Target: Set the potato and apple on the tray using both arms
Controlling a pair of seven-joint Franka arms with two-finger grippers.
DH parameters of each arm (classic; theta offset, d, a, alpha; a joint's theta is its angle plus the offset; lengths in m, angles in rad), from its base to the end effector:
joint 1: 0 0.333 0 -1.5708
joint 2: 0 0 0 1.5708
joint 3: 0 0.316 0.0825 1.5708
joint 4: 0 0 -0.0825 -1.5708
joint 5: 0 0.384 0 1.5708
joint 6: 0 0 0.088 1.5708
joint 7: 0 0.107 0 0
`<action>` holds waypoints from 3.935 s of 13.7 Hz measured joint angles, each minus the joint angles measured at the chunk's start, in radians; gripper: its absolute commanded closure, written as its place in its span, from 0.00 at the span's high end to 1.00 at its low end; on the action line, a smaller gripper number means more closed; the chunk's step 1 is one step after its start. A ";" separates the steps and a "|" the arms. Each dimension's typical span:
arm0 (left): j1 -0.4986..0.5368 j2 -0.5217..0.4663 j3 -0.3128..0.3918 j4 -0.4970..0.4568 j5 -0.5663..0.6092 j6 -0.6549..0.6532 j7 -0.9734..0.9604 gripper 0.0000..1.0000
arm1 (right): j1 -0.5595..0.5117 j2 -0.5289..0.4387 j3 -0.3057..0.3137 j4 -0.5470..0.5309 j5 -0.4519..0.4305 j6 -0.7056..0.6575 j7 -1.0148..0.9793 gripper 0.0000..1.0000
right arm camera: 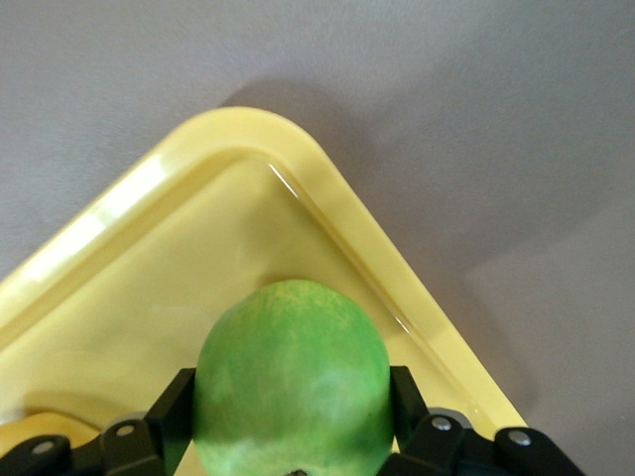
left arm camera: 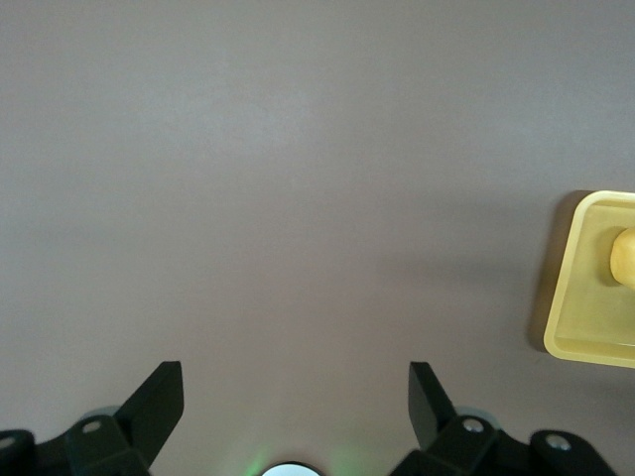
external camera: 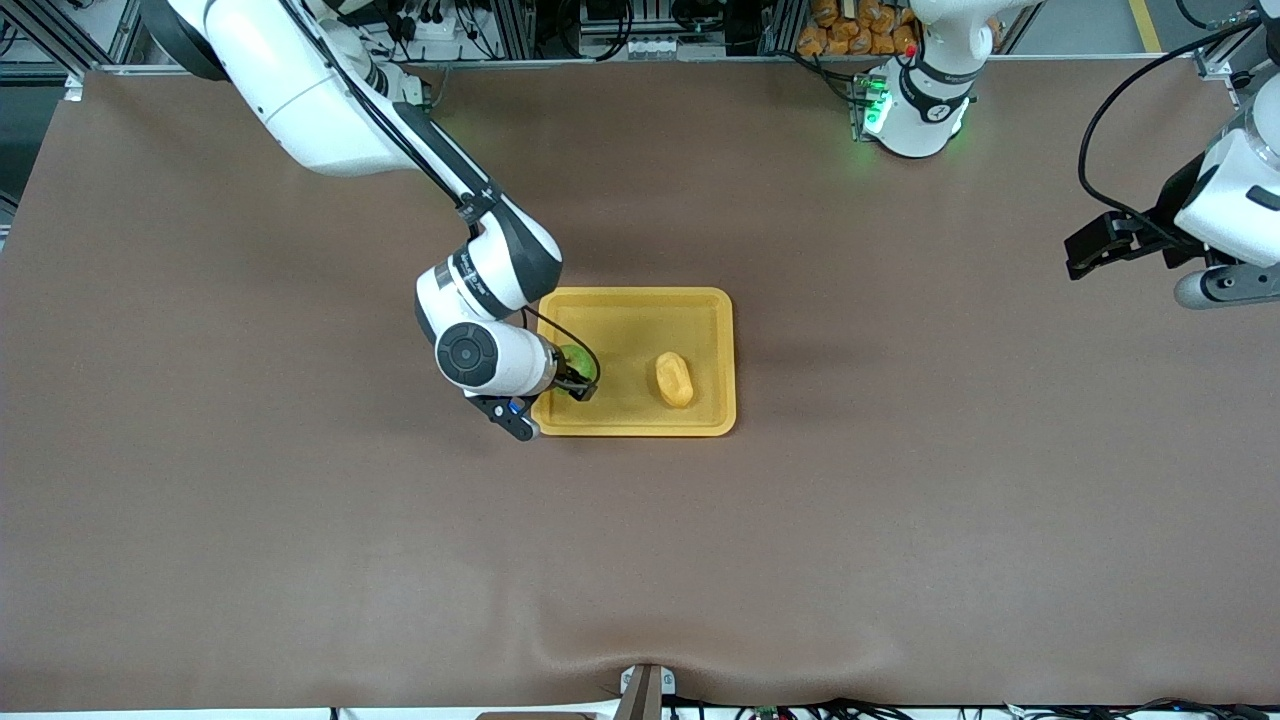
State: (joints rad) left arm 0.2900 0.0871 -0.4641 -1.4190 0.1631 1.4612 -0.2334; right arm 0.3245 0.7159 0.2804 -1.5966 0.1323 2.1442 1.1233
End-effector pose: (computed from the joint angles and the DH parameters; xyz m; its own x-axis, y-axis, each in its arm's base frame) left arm 0.5646 -0.0670 0.6427 0.9971 0.0754 -0.0054 0.0740 -0.9890 -0.1281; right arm 0.5698 0.3723 0.2151 0.7506 -0.5780 -0.3202 -0.6029 -0.7974 0.0261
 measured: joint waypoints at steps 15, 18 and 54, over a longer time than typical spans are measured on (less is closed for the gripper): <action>0.009 -0.048 0.000 0.000 -0.030 -0.017 0.065 1.00 | -0.042 -0.025 -0.019 0.125 0.000 -0.224 0.043 1.00; 0.011 -0.051 0.001 -0.001 -0.032 -0.034 0.133 1.00 | -0.077 -0.050 -0.019 0.172 0.000 -0.303 0.043 1.00; -0.428 -0.241 0.488 -0.208 -0.140 -0.024 0.113 1.00 | -0.344 -0.350 -0.201 0.480 -0.143 -0.947 -0.966 1.00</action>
State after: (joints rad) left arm -0.1382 -0.1539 0.0238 -1.6269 0.0227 1.4376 -0.1205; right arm -0.0192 0.3663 0.0793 -1.1165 -0.0106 1.1973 0.1577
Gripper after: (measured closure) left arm 0.000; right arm 0.000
